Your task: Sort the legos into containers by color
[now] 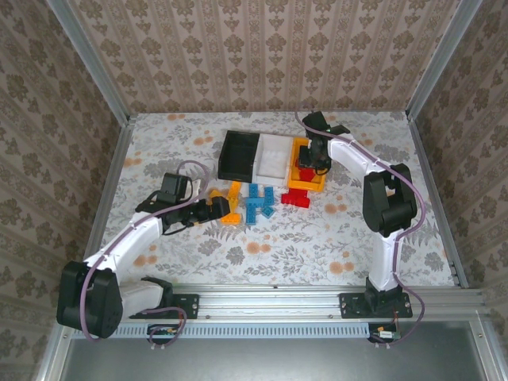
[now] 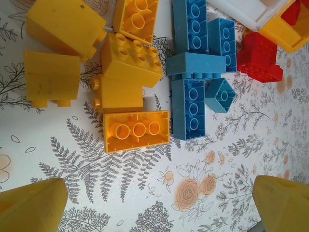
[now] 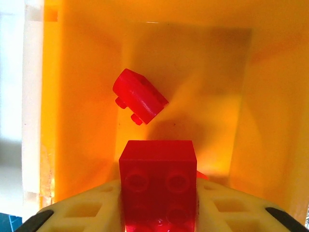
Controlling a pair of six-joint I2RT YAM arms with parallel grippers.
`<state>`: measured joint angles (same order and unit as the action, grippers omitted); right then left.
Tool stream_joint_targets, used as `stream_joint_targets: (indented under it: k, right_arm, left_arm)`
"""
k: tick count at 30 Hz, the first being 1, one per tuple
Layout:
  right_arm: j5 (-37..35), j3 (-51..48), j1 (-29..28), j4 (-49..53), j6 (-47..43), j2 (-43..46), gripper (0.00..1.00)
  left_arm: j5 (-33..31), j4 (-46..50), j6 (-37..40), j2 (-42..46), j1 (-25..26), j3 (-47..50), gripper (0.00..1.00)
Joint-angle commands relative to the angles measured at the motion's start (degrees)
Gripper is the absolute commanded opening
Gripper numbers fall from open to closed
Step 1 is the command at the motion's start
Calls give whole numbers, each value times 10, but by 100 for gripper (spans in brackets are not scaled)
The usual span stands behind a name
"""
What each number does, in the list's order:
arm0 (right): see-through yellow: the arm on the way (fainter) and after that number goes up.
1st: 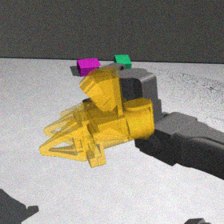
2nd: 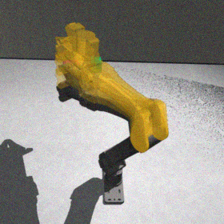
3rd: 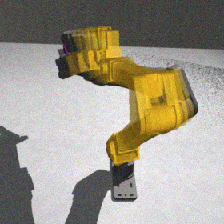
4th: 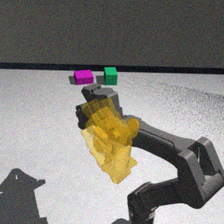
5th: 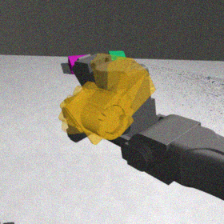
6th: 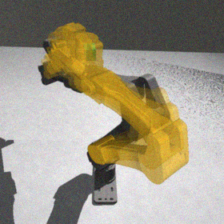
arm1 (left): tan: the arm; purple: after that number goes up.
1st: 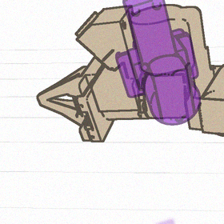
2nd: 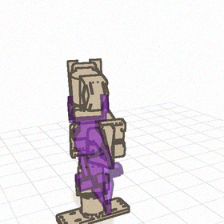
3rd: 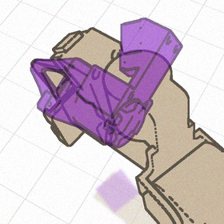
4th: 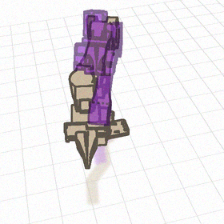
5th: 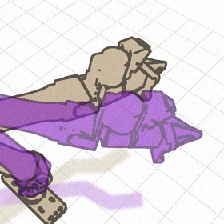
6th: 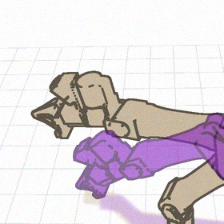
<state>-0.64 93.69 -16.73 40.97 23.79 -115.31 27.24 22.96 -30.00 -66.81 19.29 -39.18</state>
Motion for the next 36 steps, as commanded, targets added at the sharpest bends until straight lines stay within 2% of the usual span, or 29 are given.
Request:
stream_joint_targets:
  k: [1, 7, 11, 15, 20, 25, 30, 36]
  right_arm:
    - [6, 17, 2, 11, -11, 3, 40]
    - [6, 15, 3, 13, -11, 10, 55]
    - [10, 13, 3, 16, -10, 30, 58]
    - [16, -7, 1, 18, -6, 78, 65]
    - [22, -77, 1, 19, -2, 162, 72]
    - [29, -154, -1, 32, 4, 232, 74]
    - [35, -244, -27, 31, 17, 285, 78]
    - [28, -314, -84, 2, 47, 285, 78]
  left_arm:
    - [10, 2, 4, -1, -5, -10, 100]
    - [9, 0, 1, 0, -5, -10, 100]
    - [9, 2, 2, 0, -5, -17, 100]
    - [10, 2, 2, 0, -5, -22, 100]
    - [11, -9, 5, 3, -6, -29, 100]
    - [10, -40, 1, 12, -8, -33, 100]
    - [10, -64, -15, 9, -8, -36, 100]
    - [10, -71, -23, 10, -8, -18, 100]
